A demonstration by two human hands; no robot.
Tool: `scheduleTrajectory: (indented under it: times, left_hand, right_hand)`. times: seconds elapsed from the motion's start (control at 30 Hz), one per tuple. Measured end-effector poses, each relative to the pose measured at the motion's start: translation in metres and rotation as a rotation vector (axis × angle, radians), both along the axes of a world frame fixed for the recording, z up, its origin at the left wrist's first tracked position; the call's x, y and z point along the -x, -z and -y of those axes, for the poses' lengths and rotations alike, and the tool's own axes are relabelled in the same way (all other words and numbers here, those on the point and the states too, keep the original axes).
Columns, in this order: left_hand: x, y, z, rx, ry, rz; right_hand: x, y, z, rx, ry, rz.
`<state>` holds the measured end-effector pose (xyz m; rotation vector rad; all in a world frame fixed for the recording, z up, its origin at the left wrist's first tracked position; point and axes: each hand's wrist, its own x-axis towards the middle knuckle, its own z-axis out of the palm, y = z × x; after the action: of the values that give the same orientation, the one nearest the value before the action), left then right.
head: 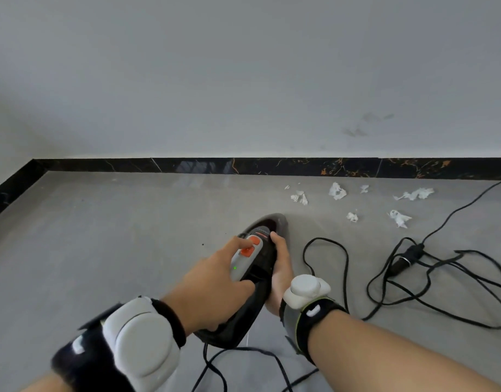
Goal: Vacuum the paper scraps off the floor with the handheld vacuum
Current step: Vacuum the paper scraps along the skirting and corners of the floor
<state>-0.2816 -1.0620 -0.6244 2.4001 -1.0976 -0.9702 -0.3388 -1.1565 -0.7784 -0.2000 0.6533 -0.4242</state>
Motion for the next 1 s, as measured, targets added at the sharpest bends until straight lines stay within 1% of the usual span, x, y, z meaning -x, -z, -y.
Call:
scheduleTrajectory:
  times: [0.17, 0.37, 0.63, 0.73, 0.83, 1.0]
  left_hand:
    - [0.012, 0.011, 0.034, 0.024, 0.046, 0.03]
    - [0.019, 0.023, 0.072, 0.094, -0.006, -0.035]
    - [0.009, 0.039, 0.111, 0.121, -0.032, -0.075]
    - [0.006, 0.047, 0.122, 0.135, -0.055, -0.058]
    - [0.004, 0.051, 0.126, 0.141, -0.073, -0.081]
    - [0.002, 0.047, 0.121, 0.132, -0.064, -0.1]
  right_hand:
    - [0.019, 0.001, 0.028, 0.016, 0.018, 0.002]
    - [0.025, -0.003, 0.064, 0.109, 0.03, -0.097]
    - [0.023, -0.008, 0.088, 0.091, 0.024, -0.099]
    - [0.021, -0.009, 0.091, 0.094, 0.03, -0.099]
    - [0.021, -0.01, 0.092, 0.119, 0.025, -0.097]
    - [0.022, 0.006, 0.098, 0.16, 0.009, -0.124]
